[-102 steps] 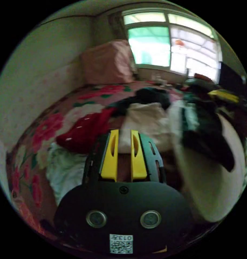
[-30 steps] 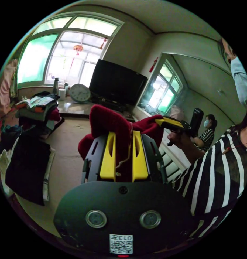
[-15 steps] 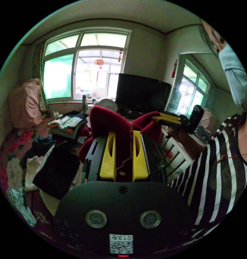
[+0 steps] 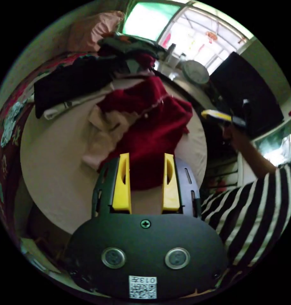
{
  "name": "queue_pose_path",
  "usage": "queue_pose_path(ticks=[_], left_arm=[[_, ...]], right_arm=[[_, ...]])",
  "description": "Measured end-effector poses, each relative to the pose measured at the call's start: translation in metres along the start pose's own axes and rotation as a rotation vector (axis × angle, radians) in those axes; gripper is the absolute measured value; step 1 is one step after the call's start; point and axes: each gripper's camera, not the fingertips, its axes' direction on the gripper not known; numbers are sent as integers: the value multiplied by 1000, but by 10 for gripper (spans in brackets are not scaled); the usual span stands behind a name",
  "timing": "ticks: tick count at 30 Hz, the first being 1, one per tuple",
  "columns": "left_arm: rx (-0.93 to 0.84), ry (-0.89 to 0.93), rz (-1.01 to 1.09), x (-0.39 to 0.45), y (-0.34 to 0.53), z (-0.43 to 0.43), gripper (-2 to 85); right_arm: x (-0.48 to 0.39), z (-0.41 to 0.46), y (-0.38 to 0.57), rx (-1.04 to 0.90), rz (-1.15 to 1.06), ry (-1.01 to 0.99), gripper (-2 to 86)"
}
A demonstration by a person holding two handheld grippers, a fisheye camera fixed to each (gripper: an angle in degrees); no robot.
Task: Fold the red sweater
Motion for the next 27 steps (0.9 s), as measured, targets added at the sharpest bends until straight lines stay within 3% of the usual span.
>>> queue_pose_path(ticks=[4,7,12,18,20,23,27], left_arm=[[-78,-110,182,94,18,54,162],[-105,-129,285,143,14,83,178],[-195,-135,332,186,12,117,184],[-250,-209,331,207,15,117,76],[-220,-157,269,202,18,99,44],[-103,-8,163,185,25,46,31],[168,45,109,161,47,-62,22]], right_arm=[[35,55,14,-108,-87,28,80],[71,96,12,-147,-20,34,85],[102,148,-14,-171,-79,66,100],[148,201,-39,-292,-97,66,41],[161,201,-47,-304,-117,124,33],[192,174,-55,-162,-153,191,25],[262,115,-62,67,-123,208,19]])
